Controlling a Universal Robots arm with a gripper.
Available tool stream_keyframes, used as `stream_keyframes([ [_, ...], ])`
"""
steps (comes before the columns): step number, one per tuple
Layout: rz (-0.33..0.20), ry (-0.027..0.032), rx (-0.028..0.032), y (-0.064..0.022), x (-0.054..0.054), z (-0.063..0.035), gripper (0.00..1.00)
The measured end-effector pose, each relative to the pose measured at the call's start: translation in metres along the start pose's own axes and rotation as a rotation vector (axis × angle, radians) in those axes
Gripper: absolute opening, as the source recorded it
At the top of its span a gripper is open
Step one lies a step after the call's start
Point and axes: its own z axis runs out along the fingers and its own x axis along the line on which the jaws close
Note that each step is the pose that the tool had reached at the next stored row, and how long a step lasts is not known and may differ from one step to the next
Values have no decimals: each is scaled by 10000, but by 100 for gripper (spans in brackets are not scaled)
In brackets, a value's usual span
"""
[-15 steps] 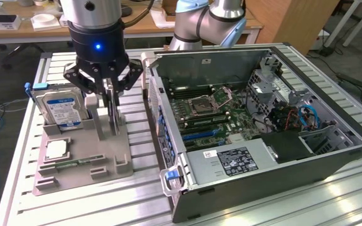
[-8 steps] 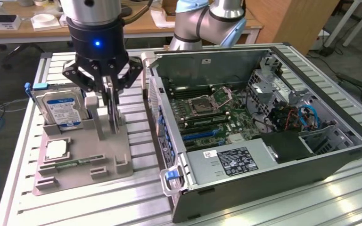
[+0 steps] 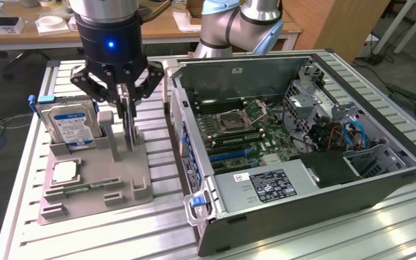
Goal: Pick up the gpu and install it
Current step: 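Pick up the gpu and move the gpu toward the slot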
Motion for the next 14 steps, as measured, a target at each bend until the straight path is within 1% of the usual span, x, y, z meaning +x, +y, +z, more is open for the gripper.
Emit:
stream_keyframes([
  [14, -16, 1, 0, 4, -1, -80, 26],
])
